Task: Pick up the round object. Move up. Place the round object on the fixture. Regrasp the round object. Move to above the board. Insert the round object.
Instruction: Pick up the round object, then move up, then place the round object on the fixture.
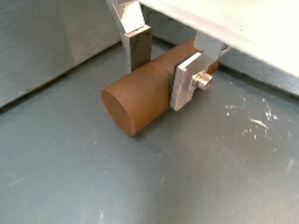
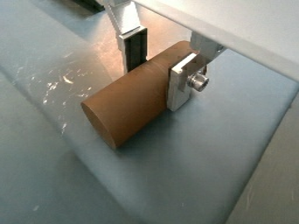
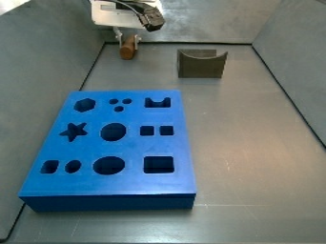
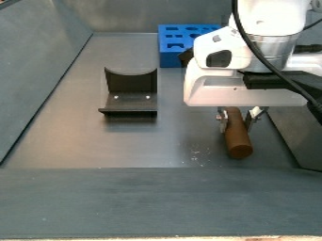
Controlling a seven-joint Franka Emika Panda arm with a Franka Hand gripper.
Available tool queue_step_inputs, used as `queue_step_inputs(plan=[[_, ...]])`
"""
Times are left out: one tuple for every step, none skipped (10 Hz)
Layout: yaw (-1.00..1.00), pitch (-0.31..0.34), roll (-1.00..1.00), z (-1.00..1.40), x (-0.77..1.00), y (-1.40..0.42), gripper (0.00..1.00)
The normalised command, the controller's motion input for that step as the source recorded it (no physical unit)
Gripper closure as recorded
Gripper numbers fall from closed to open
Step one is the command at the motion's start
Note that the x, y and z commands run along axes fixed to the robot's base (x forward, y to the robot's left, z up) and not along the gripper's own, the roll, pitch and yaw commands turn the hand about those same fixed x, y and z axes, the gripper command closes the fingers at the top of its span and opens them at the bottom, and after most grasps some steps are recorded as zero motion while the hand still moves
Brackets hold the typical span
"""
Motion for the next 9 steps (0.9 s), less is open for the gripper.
queue_step_inputs(plan=[[0.00,0.000,0.00,0.00,0.00,0.00,1.00],[0.00,0.000,0.00,0.00,0.00,0.00,1.00],[0.00,0.000,0.00,0.32,0.00,0.00,1.00],[0.01,-0.007,0.02,0.33,-0.01,0.07,1.00],[0.00,0.041,0.01,0.26,-0.03,0.05,1.00],[-0.01,0.072,0.03,0.17,-0.03,0.03,1.00],[0.00,0.000,0.00,1.00,0.00,0.00,1.00],[-0.01,0.032,0.00,1.00,0.00,-0.01,1.00],[-0.01,0.062,0.01,1.00,-0.01,0.00,1.00]])
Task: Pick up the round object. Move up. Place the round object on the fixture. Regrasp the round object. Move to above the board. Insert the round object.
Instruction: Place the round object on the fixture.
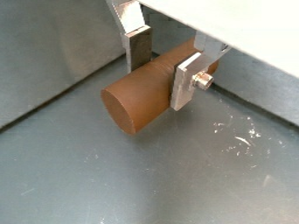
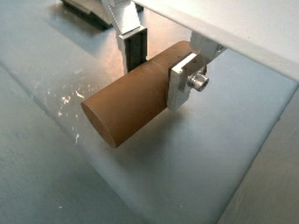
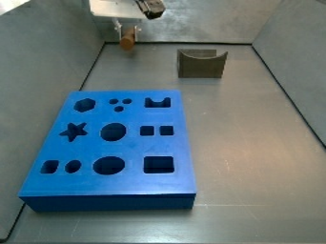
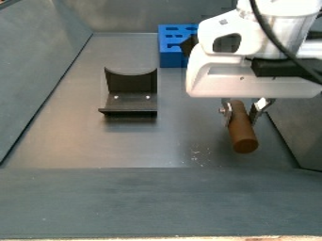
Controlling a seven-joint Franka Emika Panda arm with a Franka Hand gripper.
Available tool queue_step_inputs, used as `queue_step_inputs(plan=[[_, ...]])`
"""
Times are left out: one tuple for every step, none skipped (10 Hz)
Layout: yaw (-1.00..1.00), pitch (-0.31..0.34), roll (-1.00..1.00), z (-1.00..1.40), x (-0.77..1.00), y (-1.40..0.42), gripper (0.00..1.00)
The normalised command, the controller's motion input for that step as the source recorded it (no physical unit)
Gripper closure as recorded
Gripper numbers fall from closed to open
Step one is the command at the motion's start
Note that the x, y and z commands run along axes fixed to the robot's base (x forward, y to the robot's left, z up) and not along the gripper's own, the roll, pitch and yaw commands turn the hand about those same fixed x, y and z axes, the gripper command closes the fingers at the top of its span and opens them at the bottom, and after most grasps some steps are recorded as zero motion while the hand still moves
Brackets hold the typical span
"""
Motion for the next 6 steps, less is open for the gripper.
queue_step_inputs(plan=[[-0.02,0.091,0.04,1.00,-0.02,0.00,1.00],[-0.03,0.110,0.06,1.00,-0.02,0.00,1.00],[-0.02,0.119,0.10,1.00,-0.03,0.00,1.00],[-0.01,0.123,0.12,1.00,-0.03,0.00,1.00],[0.00,0.129,0.15,1.00,-0.03,0.00,1.00],[0.00,0.137,0.17,1.00,-0.04,0.00,1.00]])
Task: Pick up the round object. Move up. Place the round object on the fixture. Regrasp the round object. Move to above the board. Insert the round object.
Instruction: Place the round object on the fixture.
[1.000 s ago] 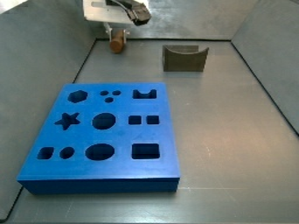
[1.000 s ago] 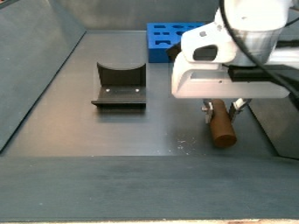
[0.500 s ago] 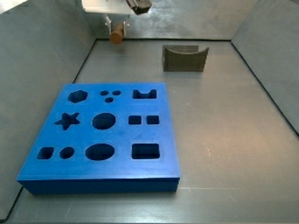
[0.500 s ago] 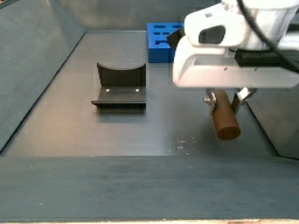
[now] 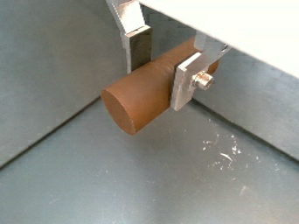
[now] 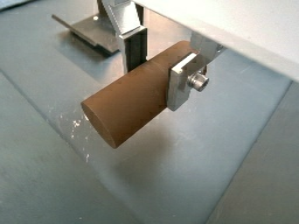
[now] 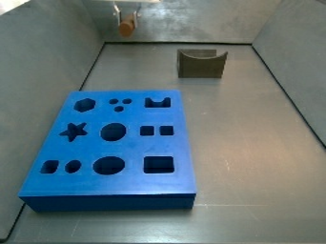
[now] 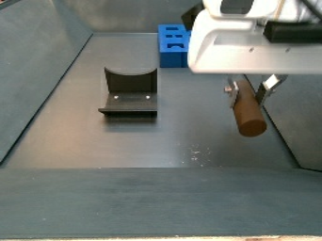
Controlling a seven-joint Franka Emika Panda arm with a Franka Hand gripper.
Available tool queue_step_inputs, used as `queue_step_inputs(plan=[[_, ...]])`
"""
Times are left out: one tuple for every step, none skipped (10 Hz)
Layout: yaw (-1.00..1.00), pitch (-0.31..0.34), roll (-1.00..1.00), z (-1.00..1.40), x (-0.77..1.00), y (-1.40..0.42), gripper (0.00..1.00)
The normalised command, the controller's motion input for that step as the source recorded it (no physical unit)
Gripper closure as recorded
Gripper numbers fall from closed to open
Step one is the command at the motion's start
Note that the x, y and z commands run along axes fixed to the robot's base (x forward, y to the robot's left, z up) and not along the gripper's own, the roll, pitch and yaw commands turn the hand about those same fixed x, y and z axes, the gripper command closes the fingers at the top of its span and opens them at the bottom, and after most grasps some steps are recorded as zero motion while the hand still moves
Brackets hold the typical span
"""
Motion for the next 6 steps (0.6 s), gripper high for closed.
queue_step_inputs(plan=[[0.01,0.150,0.20,1.00,-0.04,0.00,1.00],[0.02,0.152,0.21,1.00,-0.05,0.00,1.00],[0.03,0.147,0.20,1.00,-0.05,-0.01,1.00],[0.03,0.140,0.19,0.98,-0.05,0.00,1.00],[0.03,0.132,0.16,0.83,-0.04,0.00,1.00],[0.03,0.130,0.15,0.75,-0.03,0.01,1.00]])
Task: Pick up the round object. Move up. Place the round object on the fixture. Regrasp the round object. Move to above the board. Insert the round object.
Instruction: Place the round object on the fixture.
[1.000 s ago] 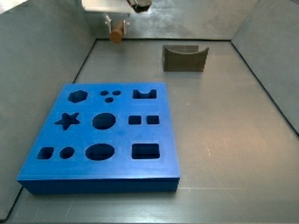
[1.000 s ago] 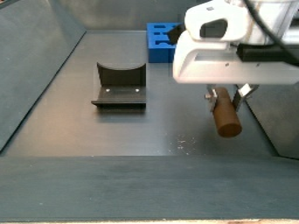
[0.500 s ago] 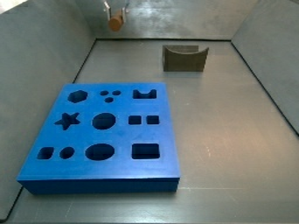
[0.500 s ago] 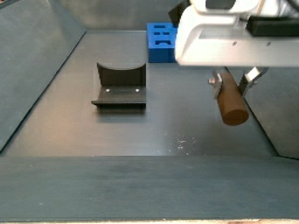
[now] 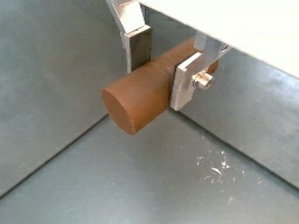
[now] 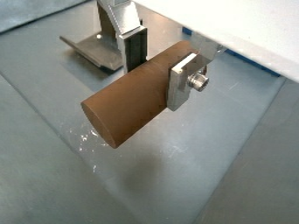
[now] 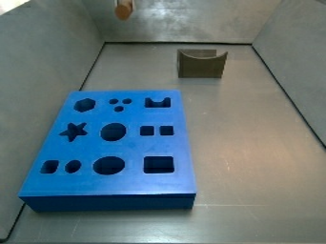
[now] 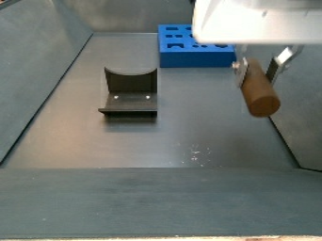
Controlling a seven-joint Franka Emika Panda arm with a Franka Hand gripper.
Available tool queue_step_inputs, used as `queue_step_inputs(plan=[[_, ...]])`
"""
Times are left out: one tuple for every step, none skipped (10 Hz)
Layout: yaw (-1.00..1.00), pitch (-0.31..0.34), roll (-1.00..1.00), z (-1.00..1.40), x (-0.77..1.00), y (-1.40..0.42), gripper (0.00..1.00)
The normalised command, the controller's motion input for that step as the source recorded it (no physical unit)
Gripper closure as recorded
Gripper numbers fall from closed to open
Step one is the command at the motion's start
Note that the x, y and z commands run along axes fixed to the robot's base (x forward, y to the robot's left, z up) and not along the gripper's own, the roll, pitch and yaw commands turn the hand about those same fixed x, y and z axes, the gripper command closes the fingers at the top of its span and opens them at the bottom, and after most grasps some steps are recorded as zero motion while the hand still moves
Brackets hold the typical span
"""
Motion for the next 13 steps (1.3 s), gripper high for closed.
queue_step_inputs(plan=[[0.03,0.145,0.15,0.55,-0.02,0.01,1.00],[0.03,0.149,0.13,0.47,-0.02,0.01,1.00],[0.02,0.149,0.11,0.26,-0.01,0.01,1.00],[0.02,0.151,0.11,0.17,-0.01,0.01,1.00],[0.34,0.003,-0.08,-0.14,0.71,-1.00,1.00],[0.34,-0.007,-0.09,-0.14,0.71,-1.00,1.00],[0.24,-0.017,-0.11,-0.14,0.73,-1.00,1.00],[0.17,-0.021,-0.13,-0.15,0.75,-1.00,1.00],[0.10,-0.013,-0.11,-0.15,0.79,-1.00,1.00],[0.08,-0.004,-0.09,-0.15,0.82,-1.00,1.00],[0.06,0.022,-0.08,-0.16,0.89,-1.00,1.00],[0.05,0.025,-0.07,-0.16,0.93,-1.00,1.00],[0.04,0.015,-0.05,-0.16,1.00,-0.96,1.00]])
